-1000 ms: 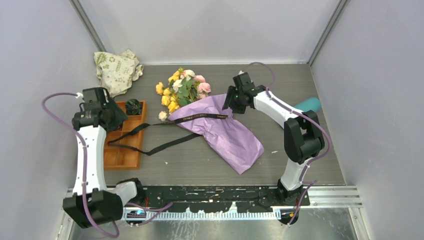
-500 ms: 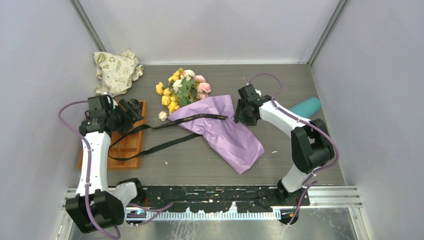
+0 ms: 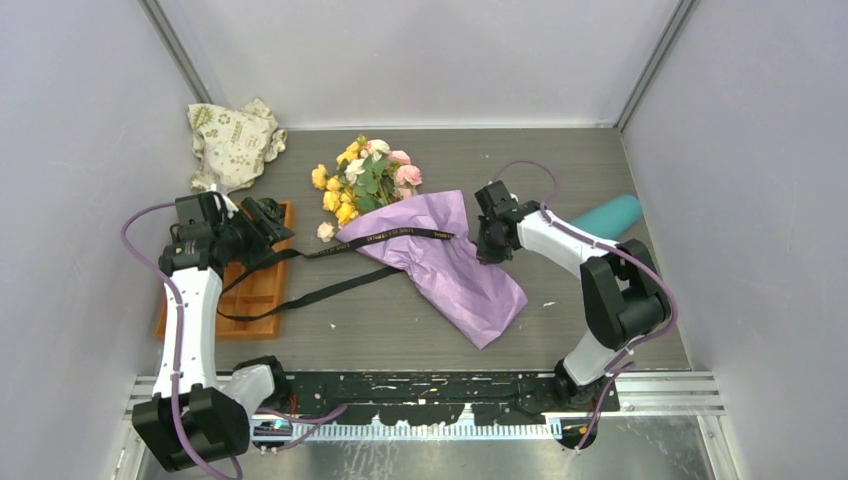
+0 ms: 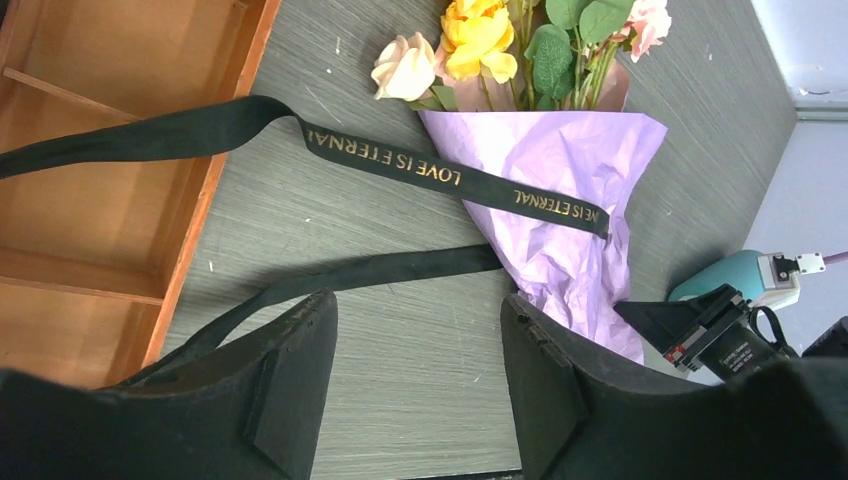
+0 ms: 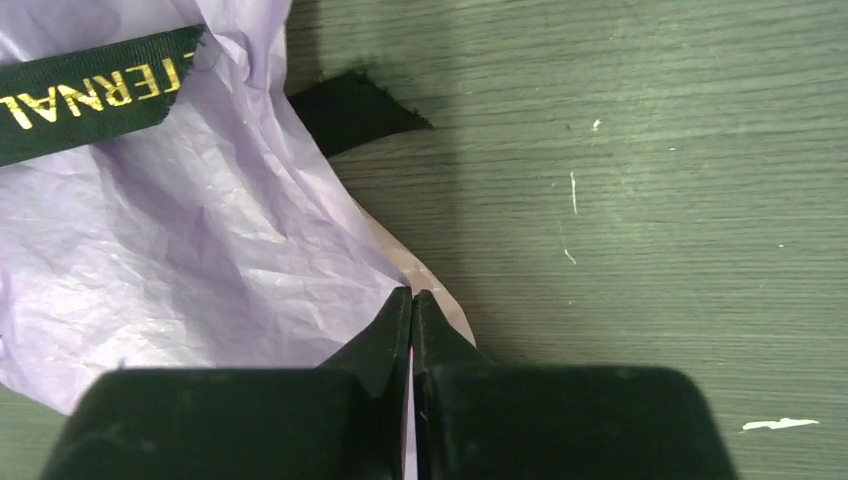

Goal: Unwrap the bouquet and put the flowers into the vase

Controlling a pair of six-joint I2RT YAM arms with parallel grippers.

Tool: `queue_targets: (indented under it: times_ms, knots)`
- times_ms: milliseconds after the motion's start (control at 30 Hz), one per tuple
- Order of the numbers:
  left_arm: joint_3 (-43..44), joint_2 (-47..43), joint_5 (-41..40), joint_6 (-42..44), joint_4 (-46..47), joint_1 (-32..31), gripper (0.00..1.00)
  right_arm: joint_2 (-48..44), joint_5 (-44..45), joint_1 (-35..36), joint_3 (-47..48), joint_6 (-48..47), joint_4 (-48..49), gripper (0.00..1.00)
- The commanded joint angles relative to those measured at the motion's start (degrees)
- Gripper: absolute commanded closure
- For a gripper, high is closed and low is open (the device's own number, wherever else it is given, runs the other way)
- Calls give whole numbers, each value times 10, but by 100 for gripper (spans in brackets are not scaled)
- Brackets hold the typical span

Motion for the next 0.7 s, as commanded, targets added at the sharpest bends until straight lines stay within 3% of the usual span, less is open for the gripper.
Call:
queue_targets:
  times_ms: [0, 100, 300, 667]
  knots:
    - [11, -18, 29, -5, 24, 3, 39, -55, -15, 17, 22, -7, 12, 99]
    - [26, -24, 29, -8, 14, 4, 39, -98, -58, 41, 57, 7, 0, 99]
    - [60, -41, 26, -16, 1, 4, 39, -161, -125, 160, 149, 41, 15, 99]
    - [135, -52, -49, 0, -47, 4, 38, 19, -244, 382, 202, 74, 103, 99]
